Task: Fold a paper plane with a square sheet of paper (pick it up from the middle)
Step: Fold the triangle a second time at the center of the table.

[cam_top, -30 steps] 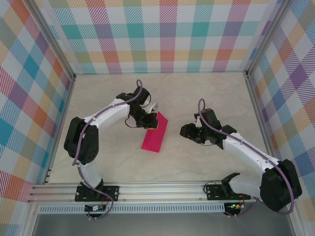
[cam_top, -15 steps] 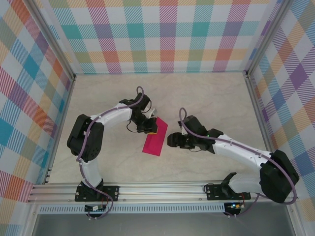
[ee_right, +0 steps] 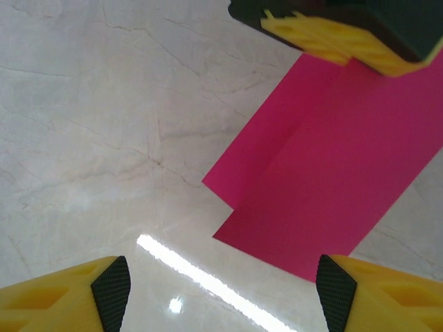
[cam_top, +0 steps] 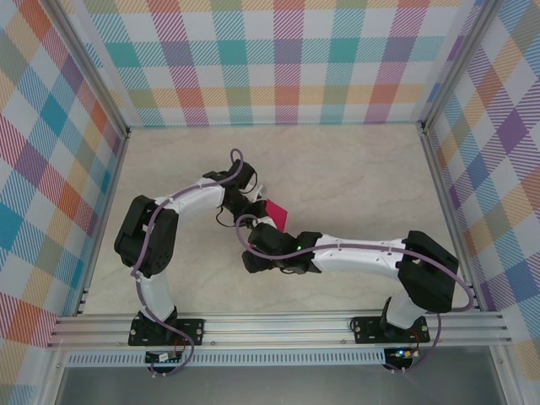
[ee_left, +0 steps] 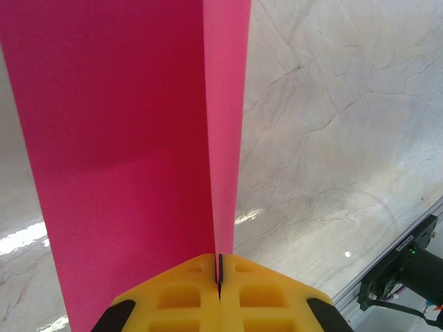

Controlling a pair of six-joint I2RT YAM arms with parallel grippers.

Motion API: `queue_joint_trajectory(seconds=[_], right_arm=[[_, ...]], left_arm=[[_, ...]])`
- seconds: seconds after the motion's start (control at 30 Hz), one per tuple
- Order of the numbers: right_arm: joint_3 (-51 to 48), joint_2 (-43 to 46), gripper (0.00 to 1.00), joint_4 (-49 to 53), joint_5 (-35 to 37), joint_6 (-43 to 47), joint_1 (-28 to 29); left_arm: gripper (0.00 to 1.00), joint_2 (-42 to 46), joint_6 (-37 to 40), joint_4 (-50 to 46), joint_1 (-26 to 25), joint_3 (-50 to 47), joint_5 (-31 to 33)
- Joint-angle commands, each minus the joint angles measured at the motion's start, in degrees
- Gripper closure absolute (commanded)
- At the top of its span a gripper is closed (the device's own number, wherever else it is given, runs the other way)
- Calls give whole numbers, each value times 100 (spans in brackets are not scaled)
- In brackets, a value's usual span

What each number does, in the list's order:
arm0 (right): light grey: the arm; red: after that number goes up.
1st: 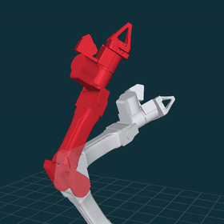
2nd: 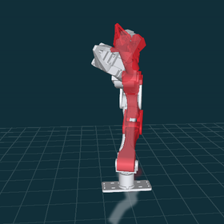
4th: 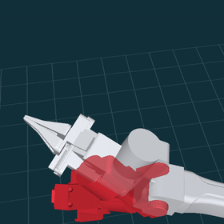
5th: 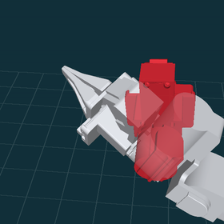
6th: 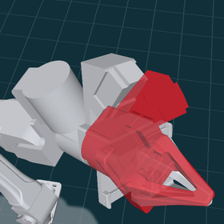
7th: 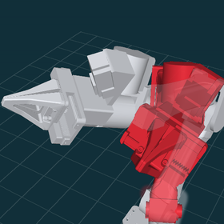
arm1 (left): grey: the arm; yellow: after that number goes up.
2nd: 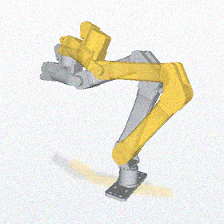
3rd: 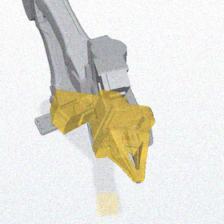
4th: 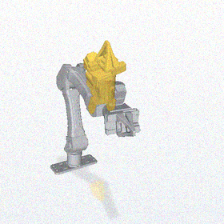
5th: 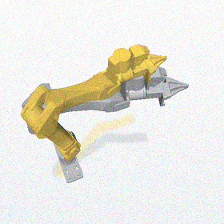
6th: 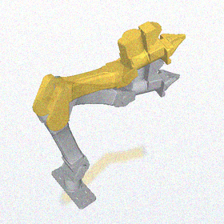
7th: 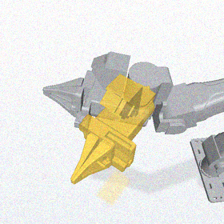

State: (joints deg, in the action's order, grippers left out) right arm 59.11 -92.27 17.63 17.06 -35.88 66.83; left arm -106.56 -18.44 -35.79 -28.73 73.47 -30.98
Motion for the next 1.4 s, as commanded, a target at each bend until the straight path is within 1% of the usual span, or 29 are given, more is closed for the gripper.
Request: queue_joint_trajectory(seconds=[0.0, 0.1, 0.23, 0.43, 0.6, 0.7, 0.93, 1.07, 1.2, 1.27, 1.37], right_arm=[[236, -253, 27, 240, 686, 109, 62], [393, -475, 37, 405, 872, 55, 84], [434, -521, 49, 430, 987, 36, 129], [487, -505, 54, 503, 1056, 98, 174], [496, -502, 57, 577, 1114, 65, 219], [523, -533, 61, 618, 1135, 64, 248], [462, -468, 68, 659, 1323, 6, 313], [396, -393, 74, 635, 1332, -22, 313], [314, -307, 81, 592, 1350, -54, 313], [286, -265, 85, 577, 1345, -84, 313], [237, -210, 89, 543, 1354, -108, 304]], left_arm=[[100, -109, 8, -32, 54, -70, -147], [100, -84, 17, -46, 53, -88, -110], [100, -102, 22, -60, 56, -72, -132], [100, -125, 31, -104, 61, -21, -165], [100, -110, 39, -144, 63, 23, -166], [100, -112, 39, -155, 65, 54, -167], [100, -122, 60, -227, 64, 138, -140], [100, -89, 51, -241, 61, 149, -119], [96, -75, 57, -270, 61, 182, -112], [91, -44, 40, -290, 61, 203, -106], [86, 24, 9, -297, 63, 234, -51]])
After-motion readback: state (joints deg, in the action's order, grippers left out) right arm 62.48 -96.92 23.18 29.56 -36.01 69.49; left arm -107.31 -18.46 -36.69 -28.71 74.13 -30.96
